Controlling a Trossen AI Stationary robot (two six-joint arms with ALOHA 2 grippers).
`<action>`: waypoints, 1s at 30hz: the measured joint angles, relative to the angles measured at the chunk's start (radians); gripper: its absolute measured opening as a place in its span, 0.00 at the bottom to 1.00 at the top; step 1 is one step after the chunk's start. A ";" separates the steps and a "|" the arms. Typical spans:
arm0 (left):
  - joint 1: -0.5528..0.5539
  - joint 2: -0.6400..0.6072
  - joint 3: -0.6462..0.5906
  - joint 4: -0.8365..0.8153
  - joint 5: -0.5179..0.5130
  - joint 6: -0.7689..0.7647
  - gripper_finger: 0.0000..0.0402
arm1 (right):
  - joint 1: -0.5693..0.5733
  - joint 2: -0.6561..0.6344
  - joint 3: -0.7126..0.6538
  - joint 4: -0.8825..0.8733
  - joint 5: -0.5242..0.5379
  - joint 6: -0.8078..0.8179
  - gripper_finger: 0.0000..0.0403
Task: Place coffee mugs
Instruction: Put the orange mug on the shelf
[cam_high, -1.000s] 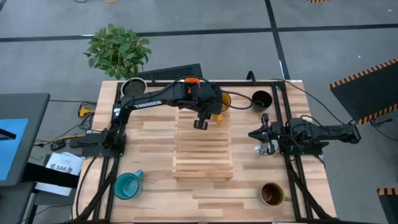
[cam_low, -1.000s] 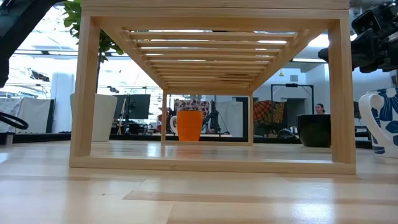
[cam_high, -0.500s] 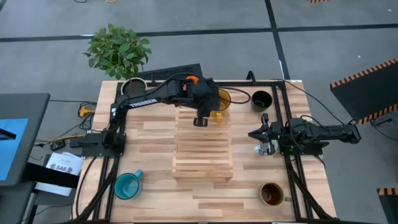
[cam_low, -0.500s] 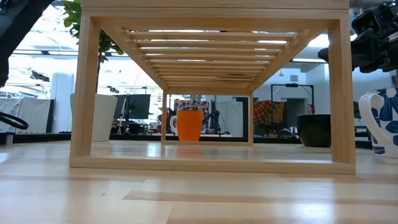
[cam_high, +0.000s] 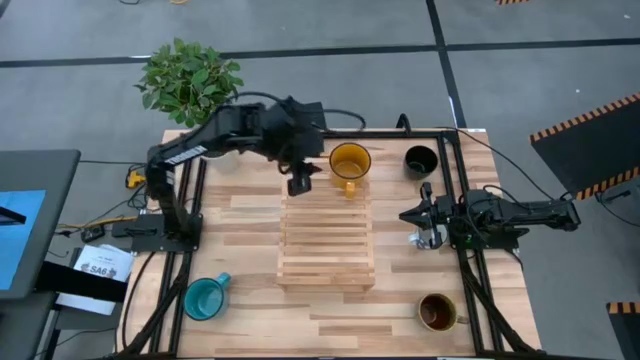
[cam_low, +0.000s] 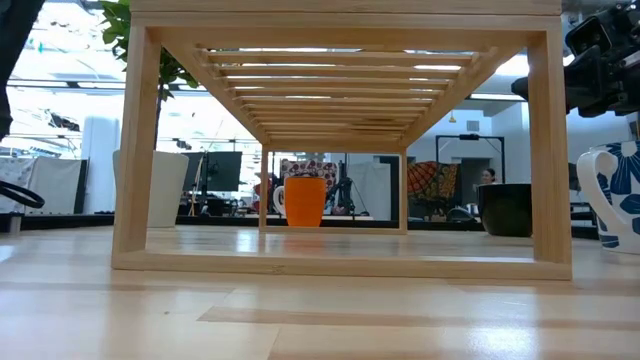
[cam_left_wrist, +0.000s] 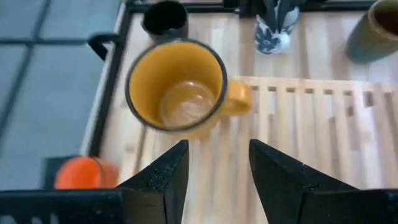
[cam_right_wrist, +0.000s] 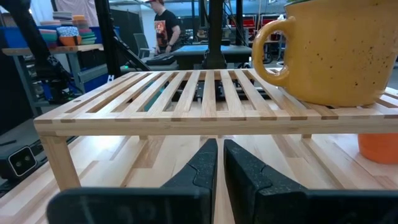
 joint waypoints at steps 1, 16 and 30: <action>0.007 -0.029 -0.041 0.021 0.008 -0.015 0.38 | 0.000 0.000 0.000 0.000 0.000 0.000 0.14; -0.009 -0.700 -1.138 1.120 0.098 -0.184 0.38 | 0.000 0.000 0.000 0.004 0.000 -0.003 0.14; -0.010 -0.939 -1.323 1.316 0.076 -0.265 0.38 | 0.001 0.000 0.000 0.678 0.169 0.407 0.14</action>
